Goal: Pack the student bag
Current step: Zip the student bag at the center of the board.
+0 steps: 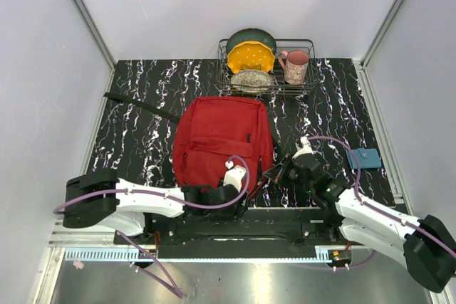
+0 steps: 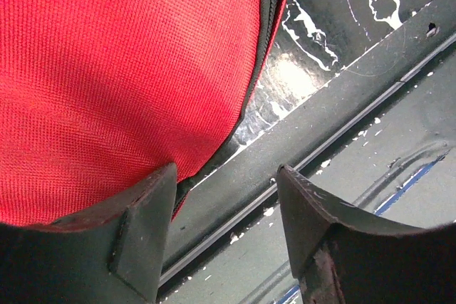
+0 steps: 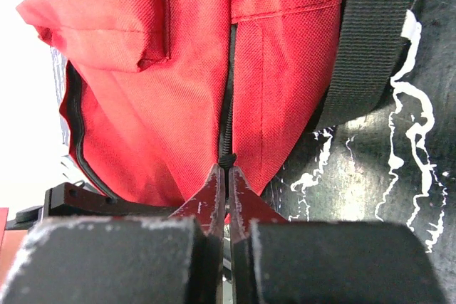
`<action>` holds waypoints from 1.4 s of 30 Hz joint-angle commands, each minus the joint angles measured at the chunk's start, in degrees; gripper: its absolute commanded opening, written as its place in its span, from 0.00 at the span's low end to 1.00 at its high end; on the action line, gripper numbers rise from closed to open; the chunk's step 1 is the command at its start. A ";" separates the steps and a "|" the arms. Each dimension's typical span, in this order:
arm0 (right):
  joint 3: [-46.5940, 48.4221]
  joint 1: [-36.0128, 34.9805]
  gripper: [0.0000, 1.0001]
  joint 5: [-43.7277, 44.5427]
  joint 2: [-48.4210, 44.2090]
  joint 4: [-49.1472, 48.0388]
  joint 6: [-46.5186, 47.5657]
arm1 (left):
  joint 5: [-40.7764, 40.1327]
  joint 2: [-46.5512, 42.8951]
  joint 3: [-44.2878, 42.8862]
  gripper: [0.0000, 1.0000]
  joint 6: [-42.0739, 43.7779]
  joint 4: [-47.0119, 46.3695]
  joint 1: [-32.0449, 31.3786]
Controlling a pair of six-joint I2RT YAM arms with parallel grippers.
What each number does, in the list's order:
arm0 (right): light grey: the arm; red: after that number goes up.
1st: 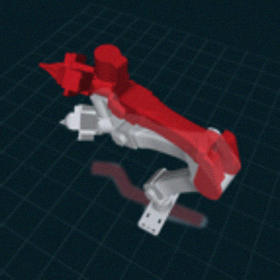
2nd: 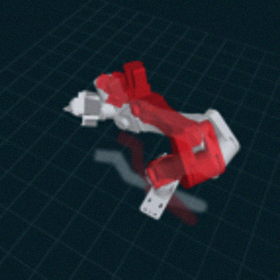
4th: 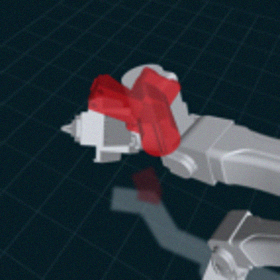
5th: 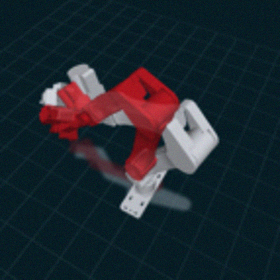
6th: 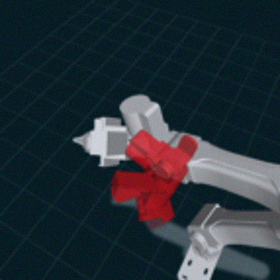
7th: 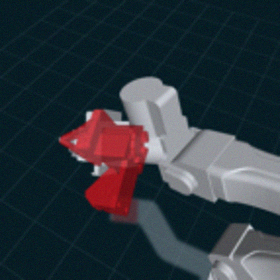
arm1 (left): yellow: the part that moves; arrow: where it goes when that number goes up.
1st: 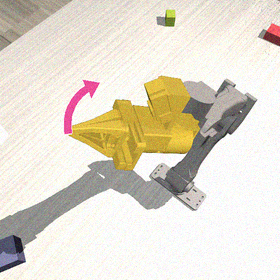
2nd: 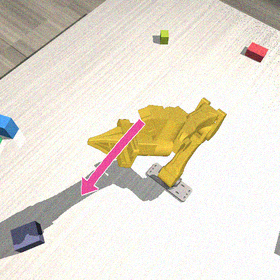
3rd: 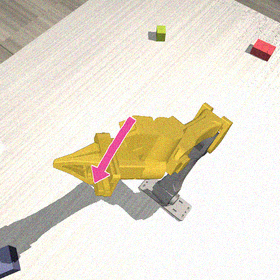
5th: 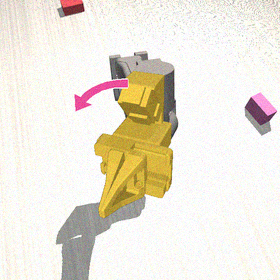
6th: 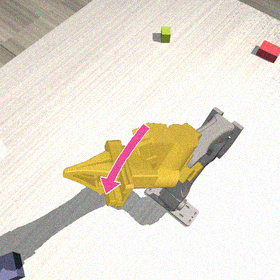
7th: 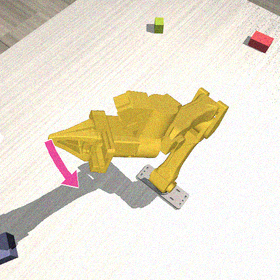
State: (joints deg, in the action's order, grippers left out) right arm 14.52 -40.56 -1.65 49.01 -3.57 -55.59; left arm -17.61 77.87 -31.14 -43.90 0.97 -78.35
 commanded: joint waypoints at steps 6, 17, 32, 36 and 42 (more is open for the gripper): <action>0.85 -0.05 0.00 2.70 2.58 -3.64 -1.54 | -2.43 6.68 -2.00 0.40 -1.97 3.24 0.12; 10.25 0.91 0.00 12.89 10.03 -0.38 3.47 | -1.38 10.91 -0.16 0.00 -5.06 3.16 0.04; 21.94 10.85 0.00 7.81 25.33 -5.13 10.85 | -1.03 6.16 2.48 0.00 -5.15 3.16 -0.93; 22.57 10.85 0.00 5.26 25.61 -5.48 11.03 | -1.29 4.32 0.56 0.00 -3.92 4.56 -1.11; 18.71 10.85 0.00 6.48 19.81 -3.38 10.51 | -2.87 -2.17 -3.22 0.46 -0.67 7.72 -1.19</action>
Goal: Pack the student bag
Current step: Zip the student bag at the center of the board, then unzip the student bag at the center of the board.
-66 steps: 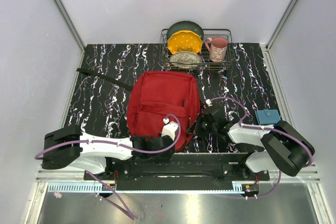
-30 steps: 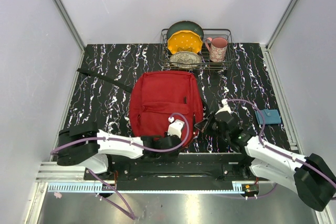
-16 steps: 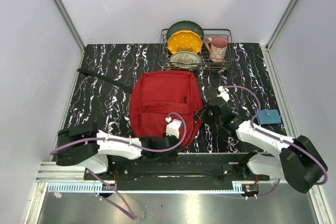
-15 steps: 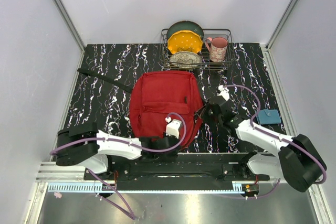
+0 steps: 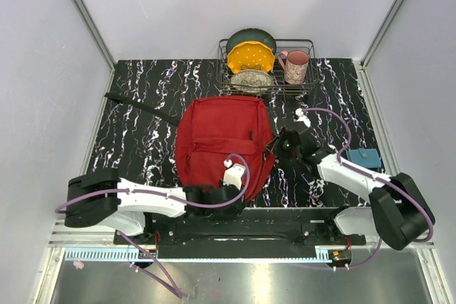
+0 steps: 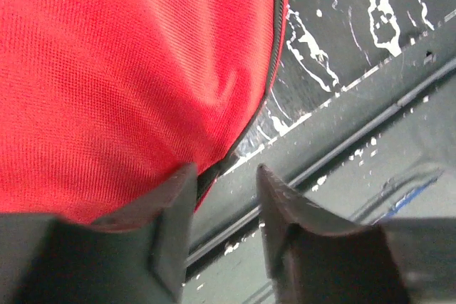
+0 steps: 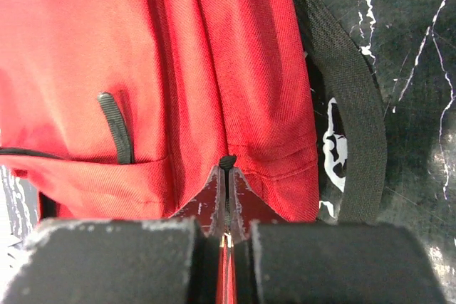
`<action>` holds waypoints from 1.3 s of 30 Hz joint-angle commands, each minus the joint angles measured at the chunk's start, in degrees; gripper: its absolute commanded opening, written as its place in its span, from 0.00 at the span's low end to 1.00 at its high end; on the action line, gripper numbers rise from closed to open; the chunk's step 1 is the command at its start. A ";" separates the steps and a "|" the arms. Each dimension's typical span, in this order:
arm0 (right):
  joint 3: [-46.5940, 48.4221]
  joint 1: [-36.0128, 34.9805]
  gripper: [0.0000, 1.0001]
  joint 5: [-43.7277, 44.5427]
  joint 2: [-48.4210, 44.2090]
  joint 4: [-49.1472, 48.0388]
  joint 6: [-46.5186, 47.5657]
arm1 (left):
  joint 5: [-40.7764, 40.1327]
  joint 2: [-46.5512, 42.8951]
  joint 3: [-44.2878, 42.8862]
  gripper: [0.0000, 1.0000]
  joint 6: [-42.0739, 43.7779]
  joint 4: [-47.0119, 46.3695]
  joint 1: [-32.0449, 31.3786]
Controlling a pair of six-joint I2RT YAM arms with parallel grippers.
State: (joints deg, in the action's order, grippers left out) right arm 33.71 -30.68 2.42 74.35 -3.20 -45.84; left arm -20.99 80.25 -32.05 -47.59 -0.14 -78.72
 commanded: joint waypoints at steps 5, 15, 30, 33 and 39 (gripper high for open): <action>-2.68 1.06 0.37 1.98 -10.70 -0.58 0.06 | -3.52 -11.42 -5.99 0.84 5.75 15.34 -0.82; -5.33 1.06 0.73 2.52 -20.38 8.20 -3.46 | -13.81 -23.47 -10.75 0.99 5.85 28.00 0.67; -9.98 1.06 0.86 -17.52 -3.79 -8.55 -8.29 | 5.60 -23.65 -17.95 0.99 19.11 26.42 27.82; -8.76 1.06 0.85 -18.58 1.23 -10.33 -9.00 | 6.84 -20.32 -21.64 0.99 19.99 26.77 28.27; -8.66 1.06 0.32 -19.03 4.49 -12.71 -8.12 | 8.60 -14.60 -26.04 0.99 19.64 25.55 28.71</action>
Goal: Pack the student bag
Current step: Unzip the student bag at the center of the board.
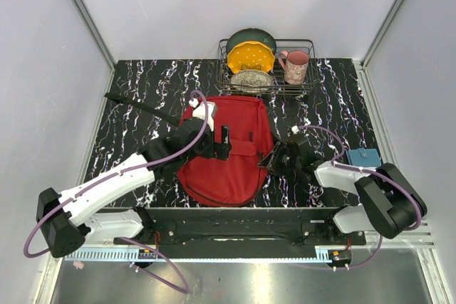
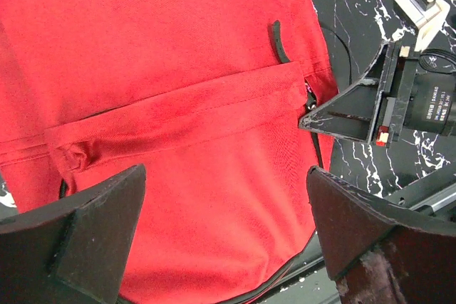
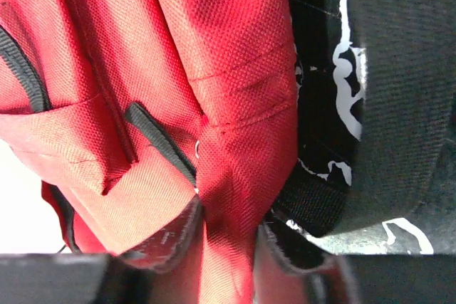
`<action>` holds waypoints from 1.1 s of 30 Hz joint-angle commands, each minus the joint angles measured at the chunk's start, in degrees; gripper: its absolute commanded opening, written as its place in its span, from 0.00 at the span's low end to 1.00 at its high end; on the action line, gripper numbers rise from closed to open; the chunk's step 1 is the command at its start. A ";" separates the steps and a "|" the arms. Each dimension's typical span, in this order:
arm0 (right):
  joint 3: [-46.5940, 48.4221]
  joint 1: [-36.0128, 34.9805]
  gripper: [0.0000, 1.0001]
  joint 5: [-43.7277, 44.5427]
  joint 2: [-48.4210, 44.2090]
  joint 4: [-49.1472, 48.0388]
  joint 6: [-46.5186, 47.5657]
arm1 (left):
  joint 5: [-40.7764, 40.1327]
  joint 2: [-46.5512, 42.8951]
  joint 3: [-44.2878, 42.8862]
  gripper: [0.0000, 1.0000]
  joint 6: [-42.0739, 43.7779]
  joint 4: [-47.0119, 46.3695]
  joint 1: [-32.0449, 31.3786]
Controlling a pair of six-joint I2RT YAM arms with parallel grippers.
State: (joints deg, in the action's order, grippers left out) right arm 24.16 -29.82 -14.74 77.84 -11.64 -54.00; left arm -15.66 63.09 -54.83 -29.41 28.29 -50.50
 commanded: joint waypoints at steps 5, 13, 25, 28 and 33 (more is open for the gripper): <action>-0.78 0.12 0.02 -1.08 -1.72 -4.01 0.38 | 3.79 8.43 -7.38 0.99 1.28 -4.38 1.37; -4.21 0.12 0.00 -0.46 -6.12 -4.80 -0.41 | 8.89 22.94 -18.36 0.99 0.58 -7.99 2.07; -4.74 0.20 0.00 -1.25 -6.91 -5.41 -0.85 | 6.79 39.12 -27.87 0.93 -2.67 -4.83 2.16; -4.91 0.12 0.00 -1.43 -7.44 -5.41 -1.11 | 5.82 40.79 -28.05 0.88 -3.81 -4.74 1.99; -5.44 0.20 0.00 -1.34 -8.41 -5.15 -1.37 | 5.99 42.99 -29.02 0.74 -4.52 -4.65 1.81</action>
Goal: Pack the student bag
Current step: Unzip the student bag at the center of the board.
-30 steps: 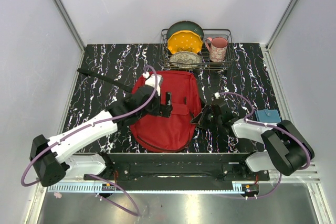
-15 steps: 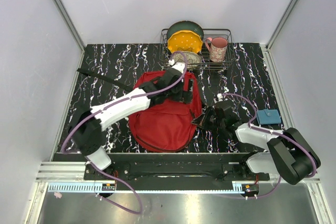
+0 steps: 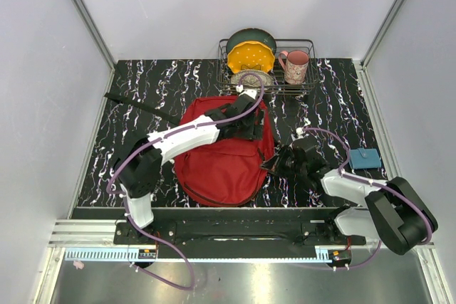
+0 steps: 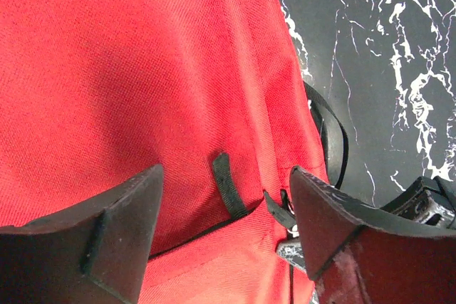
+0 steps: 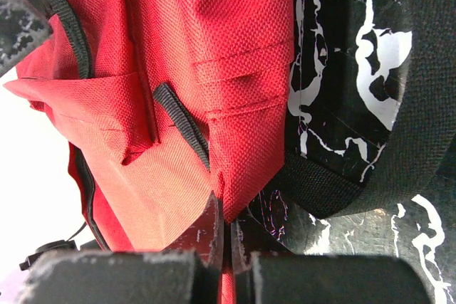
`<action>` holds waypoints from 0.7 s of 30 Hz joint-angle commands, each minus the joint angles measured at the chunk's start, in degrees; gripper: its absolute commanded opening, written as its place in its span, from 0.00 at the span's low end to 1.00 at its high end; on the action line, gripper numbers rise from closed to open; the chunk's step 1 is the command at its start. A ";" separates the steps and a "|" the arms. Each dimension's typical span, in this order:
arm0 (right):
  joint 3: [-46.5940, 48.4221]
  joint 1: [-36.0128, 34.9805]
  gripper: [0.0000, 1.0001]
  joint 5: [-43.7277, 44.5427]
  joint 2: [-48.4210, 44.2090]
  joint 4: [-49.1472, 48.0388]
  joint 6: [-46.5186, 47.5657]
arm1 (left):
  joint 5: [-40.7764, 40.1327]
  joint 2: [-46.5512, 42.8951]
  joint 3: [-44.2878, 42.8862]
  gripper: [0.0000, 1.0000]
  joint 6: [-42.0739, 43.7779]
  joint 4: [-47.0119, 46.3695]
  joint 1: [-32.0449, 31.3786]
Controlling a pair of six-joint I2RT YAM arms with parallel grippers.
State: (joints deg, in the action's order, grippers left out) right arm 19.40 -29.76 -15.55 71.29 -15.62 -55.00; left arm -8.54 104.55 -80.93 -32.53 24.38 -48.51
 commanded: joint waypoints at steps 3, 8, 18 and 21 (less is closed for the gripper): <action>-1.03 0.14 0.00 -0.44 -2.11 -1.08 -0.45 | -0.78 2.32 -3.01 0.61 -1.66 -0.74 -0.70; -1.82 0.05 0.00 -0.18 -2.29 -1.52 -0.72 | -0.69 3.29 -3.01 0.51 -1.48 -0.65 -1.76; -2.26 0.14 0.00 -0.01 -2.82 -1.43 -1.07 | -1.66 4.43 -2.31 0.33 -1.92 -0.48 -1.85; -2.35 0.14 0.00 0.26 -3.26 -1.08 -1.25 | -2.62 4.08 -1.96 0.27 -2.18 -0.39 -1.76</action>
State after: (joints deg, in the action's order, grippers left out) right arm 17.58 -29.76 -15.55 69.82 -16.86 -56.03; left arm -9.06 108.77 -82.04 -34.26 24.40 -50.41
